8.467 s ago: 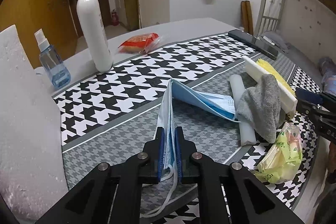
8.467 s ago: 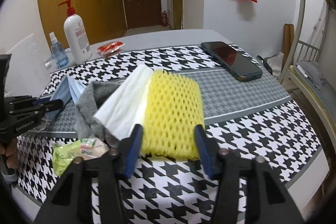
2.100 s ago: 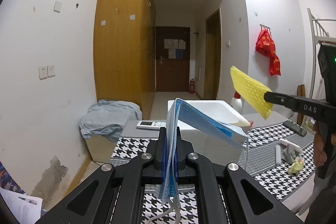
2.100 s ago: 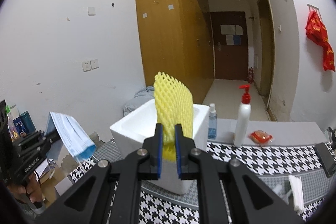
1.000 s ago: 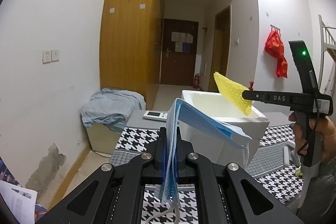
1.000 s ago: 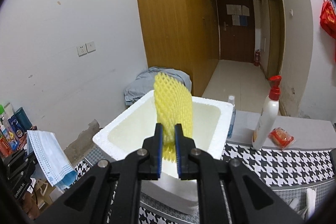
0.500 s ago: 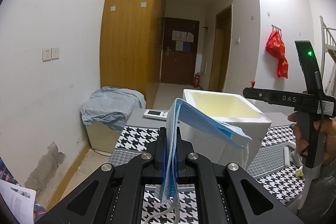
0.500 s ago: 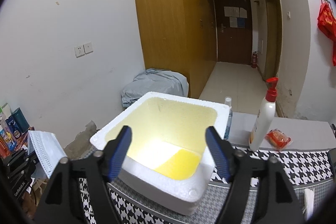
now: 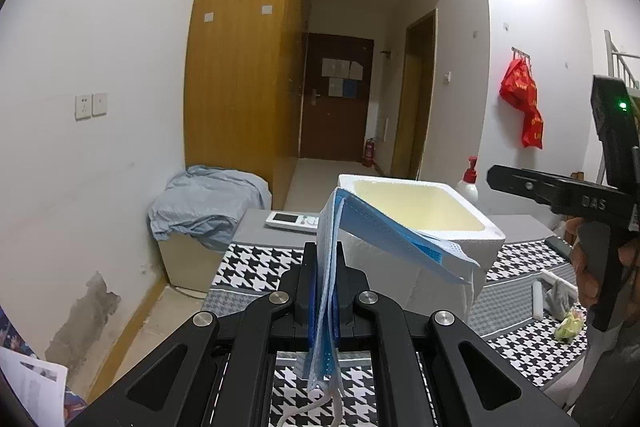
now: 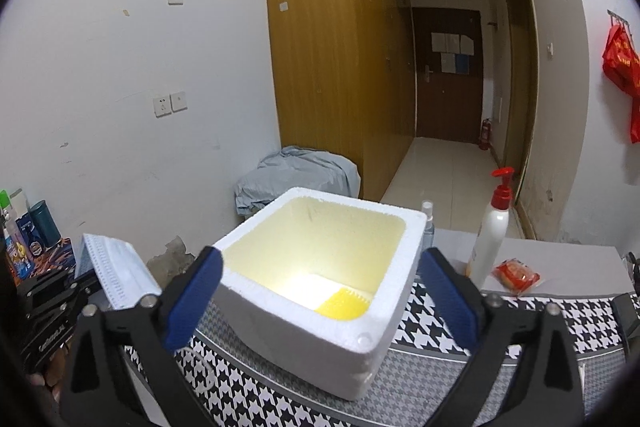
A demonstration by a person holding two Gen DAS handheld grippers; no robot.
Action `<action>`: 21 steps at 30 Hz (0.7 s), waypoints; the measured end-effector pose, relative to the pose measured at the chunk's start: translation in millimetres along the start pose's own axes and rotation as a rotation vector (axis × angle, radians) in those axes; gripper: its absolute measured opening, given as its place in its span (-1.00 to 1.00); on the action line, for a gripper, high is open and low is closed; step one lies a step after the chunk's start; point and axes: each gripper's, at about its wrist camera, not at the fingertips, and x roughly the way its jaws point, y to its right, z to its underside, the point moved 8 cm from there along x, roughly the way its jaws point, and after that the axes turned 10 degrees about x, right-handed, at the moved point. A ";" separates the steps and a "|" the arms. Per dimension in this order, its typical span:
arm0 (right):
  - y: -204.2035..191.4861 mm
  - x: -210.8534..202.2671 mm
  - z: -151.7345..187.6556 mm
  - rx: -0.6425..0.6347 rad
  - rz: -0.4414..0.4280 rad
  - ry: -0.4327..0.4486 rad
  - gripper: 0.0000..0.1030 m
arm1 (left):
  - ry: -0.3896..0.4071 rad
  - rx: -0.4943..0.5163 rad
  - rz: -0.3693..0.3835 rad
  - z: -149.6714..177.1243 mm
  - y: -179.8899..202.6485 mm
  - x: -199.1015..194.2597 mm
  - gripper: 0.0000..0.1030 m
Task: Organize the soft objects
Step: 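Carry the blue mask over the white foam box and open the left tool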
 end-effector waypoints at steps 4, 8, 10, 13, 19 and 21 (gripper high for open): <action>-2.9 -11.6 -2.1 -0.020 -0.013 0.020 0.99 | 0.010 0.003 0.004 -5.5 1.8 -3.1 -0.89; -1.9 -20.8 -2.6 -0.030 0.000 0.038 0.99 | 0.025 0.005 0.010 -13.4 4.9 -5.5 -0.89; -0.5 -24.6 -2.2 -0.032 0.010 0.046 0.99 | 0.033 0.012 0.013 -18.8 7.4 -5.7 -0.89; 1.7 -29.9 -1.2 -0.027 0.009 0.050 0.99 | 0.042 0.018 0.019 -24.6 10.3 -5.8 -0.89; 2.7 -37.8 1.1 -0.048 0.032 0.062 0.99 | 0.045 0.025 0.034 -35.3 15.4 -2.0 -0.89; 5.3 -41.0 3.4 -0.049 0.035 0.063 0.99 | 0.045 0.028 0.042 -38.0 17.6 0.3 -0.89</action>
